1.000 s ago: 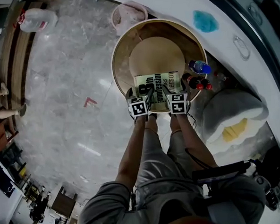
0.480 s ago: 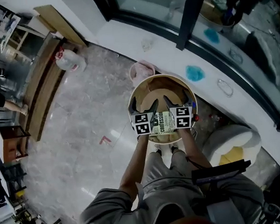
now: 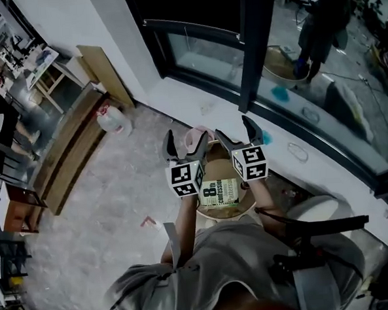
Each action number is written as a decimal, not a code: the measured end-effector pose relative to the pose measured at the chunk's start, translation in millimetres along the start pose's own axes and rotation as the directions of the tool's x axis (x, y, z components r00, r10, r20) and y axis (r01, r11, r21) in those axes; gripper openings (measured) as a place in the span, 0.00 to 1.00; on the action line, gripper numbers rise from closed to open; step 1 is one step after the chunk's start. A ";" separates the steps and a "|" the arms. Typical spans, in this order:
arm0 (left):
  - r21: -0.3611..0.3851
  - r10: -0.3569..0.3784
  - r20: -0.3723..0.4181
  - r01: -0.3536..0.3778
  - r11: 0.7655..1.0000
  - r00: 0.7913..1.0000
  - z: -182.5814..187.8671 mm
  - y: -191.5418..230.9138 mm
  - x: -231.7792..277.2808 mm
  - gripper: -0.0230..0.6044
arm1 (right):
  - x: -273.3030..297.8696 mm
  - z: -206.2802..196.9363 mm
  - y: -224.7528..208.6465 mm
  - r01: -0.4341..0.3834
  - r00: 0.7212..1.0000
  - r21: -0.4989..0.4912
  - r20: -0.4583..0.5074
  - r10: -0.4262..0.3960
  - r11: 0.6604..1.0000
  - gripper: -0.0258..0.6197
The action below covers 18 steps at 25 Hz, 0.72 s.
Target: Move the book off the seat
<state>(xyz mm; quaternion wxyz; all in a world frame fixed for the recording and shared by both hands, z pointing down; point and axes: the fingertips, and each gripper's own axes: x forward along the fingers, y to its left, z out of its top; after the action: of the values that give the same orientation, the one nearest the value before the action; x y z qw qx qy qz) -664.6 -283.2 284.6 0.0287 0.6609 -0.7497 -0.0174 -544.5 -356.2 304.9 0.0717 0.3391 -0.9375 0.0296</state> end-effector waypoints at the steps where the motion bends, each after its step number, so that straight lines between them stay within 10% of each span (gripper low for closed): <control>1: 0.008 0.000 0.007 0.000 1.000 1.000 2.9 -1.0 -5.3 0.79 | -6.2 3.3 3.7 -0.004 1.000 -0.010 0.009 0.005 1.000 0.67; 8: -0.049 -0.029 0.017 0.030 0.998 0.999 -1.5 -8.8 -16.5 0.79 | -18.2 -11.8 20.0 -0.059 0.997 -0.022 -0.044 0.058 0.998 0.66; 11: -0.056 -0.038 0.035 0.040 0.998 0.999 1.4 -12.1 -18.7 0.79 | -27.6 -8.7 9.2 -0.006 0.999 -0.017 -0.034 0.005 1.000 0.24; 18: -0.057 -0.061 0.037 0.063 0.996 0.997 -3.2 -15.5 -22.4 0.78 | -35.6 7.8 -9.0 0.069 0.997 -0.011 0.035 -0.068 0.998 0.11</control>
<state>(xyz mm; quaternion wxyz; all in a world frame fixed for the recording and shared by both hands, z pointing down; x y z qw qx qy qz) -646.3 -262.9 286.3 0.0344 0.6824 -0.7284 -0.0517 -512.6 -341.5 291.8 0.0585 0.3710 -0.9266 0.0155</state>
